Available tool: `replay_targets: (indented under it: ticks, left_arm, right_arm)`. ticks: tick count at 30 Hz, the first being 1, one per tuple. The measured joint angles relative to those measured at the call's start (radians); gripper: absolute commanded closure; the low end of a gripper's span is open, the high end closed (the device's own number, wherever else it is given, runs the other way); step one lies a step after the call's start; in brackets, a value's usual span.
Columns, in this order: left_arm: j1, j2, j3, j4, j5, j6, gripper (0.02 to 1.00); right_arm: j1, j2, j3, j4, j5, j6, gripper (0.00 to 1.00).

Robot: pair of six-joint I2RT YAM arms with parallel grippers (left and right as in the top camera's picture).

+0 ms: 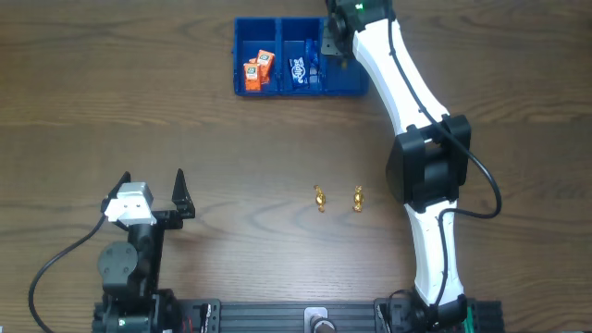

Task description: Sort Candies Into Trays

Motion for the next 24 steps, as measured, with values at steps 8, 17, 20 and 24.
replay_targets:
  ticks: [8, 17, 20, 24]
  left_arm:
    - [0.0, 0.0, 0.0, 0.0, 0.0, 0.0, 0.02]
    - [0.0, 0.0, 0.0, 0.0, 0.0, 0.0, 0.02]
    - [0.0, 0.0, 0.0, 0.0, 0.0, 0.0, 0.02]
    - [0.0, 0.0, 0.0, 0.0, 0.0, 0.0, 0.02]
  right_arm:
    - [-0.017, -0.01, -0.007, -0.029, -0.03, -0.023, 0.102]
    - [0.069, -0.488, -0.465, 0.084, -0.112, -0.023, 0.102]
    - [0.14, -0.62, -0.679, 0.109, -0.144, -0.003, 0.102]
    - [0.216, -0.614, -0.921, 0.108, -0.171, 0.049, 0.104]
